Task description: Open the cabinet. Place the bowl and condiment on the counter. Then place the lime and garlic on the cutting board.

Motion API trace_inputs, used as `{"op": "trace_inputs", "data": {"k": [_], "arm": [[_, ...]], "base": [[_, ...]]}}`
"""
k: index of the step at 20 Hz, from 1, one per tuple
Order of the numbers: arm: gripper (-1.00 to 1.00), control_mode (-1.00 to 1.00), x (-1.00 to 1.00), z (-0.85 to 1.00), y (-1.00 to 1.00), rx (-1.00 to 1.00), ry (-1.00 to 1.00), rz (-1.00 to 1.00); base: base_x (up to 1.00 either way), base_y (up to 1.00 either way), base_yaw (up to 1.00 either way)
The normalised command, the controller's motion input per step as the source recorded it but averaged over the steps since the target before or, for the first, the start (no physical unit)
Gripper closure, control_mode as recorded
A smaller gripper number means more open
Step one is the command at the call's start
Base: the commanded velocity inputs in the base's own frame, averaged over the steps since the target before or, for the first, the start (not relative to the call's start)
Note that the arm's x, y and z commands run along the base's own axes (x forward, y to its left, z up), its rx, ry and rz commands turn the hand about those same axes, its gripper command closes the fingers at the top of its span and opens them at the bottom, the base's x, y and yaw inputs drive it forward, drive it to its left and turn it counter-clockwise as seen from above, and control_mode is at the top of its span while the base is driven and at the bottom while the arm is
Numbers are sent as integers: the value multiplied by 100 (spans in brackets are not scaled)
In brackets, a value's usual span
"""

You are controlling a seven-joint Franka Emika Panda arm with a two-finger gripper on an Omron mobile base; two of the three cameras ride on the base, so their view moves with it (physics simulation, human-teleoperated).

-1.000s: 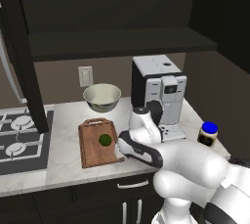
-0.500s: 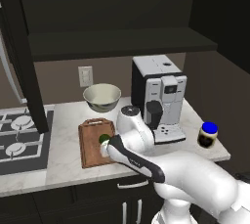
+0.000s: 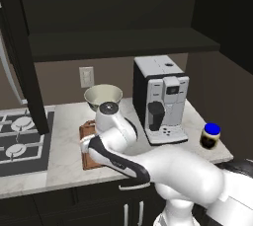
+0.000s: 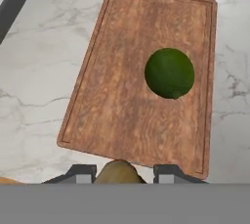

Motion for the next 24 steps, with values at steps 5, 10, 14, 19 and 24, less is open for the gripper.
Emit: {"op": "trace_inputs", "data": {"k": [5,10,14,19,24], "arm": [[100,-100,45,0,4,0,-3,0],[100,-100,17,-20,-1,0,-2,0],[100,-100,19,-11,0,0,-5,0],[100,-100,25,-17,0,0,-6,0],[100,-100,9,-38,1,0,-5,2]], "base": [[0,0,0],[0,0,0],[0,0,0],[0,0,0],[0,0,0]]}}
